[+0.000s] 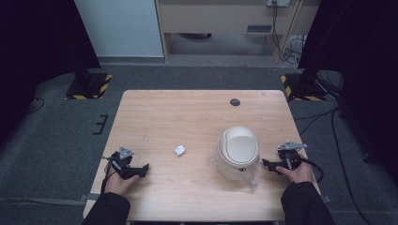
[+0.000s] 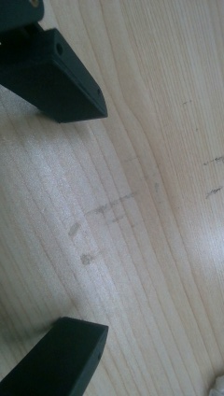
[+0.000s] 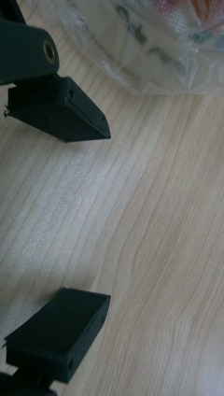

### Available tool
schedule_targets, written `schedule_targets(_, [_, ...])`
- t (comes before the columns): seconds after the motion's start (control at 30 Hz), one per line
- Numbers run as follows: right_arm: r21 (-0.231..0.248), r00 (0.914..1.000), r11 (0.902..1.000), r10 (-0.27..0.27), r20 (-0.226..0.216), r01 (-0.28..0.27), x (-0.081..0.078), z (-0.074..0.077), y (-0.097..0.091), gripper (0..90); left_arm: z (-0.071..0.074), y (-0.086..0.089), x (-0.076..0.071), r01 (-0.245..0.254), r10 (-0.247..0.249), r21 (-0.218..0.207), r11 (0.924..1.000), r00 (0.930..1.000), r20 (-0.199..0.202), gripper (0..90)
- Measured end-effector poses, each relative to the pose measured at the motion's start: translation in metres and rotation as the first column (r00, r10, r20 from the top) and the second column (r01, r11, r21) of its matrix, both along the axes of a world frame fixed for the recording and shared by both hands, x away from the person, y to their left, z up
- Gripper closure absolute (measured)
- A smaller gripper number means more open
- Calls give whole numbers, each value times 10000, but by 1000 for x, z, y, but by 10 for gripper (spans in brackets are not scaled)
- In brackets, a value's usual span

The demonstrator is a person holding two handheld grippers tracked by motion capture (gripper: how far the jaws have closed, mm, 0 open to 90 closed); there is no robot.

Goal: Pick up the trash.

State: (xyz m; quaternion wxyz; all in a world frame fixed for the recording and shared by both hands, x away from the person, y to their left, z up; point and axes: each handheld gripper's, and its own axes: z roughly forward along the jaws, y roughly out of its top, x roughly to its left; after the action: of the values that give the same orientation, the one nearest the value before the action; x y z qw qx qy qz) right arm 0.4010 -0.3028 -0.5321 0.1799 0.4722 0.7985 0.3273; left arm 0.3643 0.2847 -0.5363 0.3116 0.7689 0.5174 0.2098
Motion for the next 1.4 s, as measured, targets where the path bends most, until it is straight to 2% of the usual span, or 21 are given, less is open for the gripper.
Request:
schedule_targets(0.07, [94,9998,9999,-134,-172,136,0,2,-1,192,0,0,0,-3,3,1,10000,10000,-4,0])
schedule_targets(0.13, [248,9997,9994,-235,-53,236,1,5,-3,209,0,0,0,-4,4,3,10000,10000,-5,0])
schedule_targets(0.33, [888,9952,9940,-706,674,645,0,19,-7,209,0,0,0,-13,13,1,10000,10000,-8,0])
schedule_targets(0.47, [1407,9872,9852,-1139,1118,977,-1,30,-10,202,0,-1,-1,-17,17,3,10000,10000,-8,0])
schedule_targets(0.67, [1756,9772,9781,-1406,1589,1122,-3,44,-13,189,0,-1,-1,-28,28,0,10000,10000,-9,0])
schedule_targets(0.87, [2232,9639,9697,-1493,2204,992,-7,63,-12,181,0,-1,-1,-27,27,0,10000,10000,-9,0])
schedule_targets(1.03, [2722,9471,9580,-1669,2740,901,-13,83,-12,175,0,-1,-1,-20,20,-6,10000,10000,-11,0])
schedule_targets(1.4, [3444,9220,9384,-1589,3531,298,-25,119,-4,155,0,-1,-1,7,-7,-16,10000,10000,-13,0])
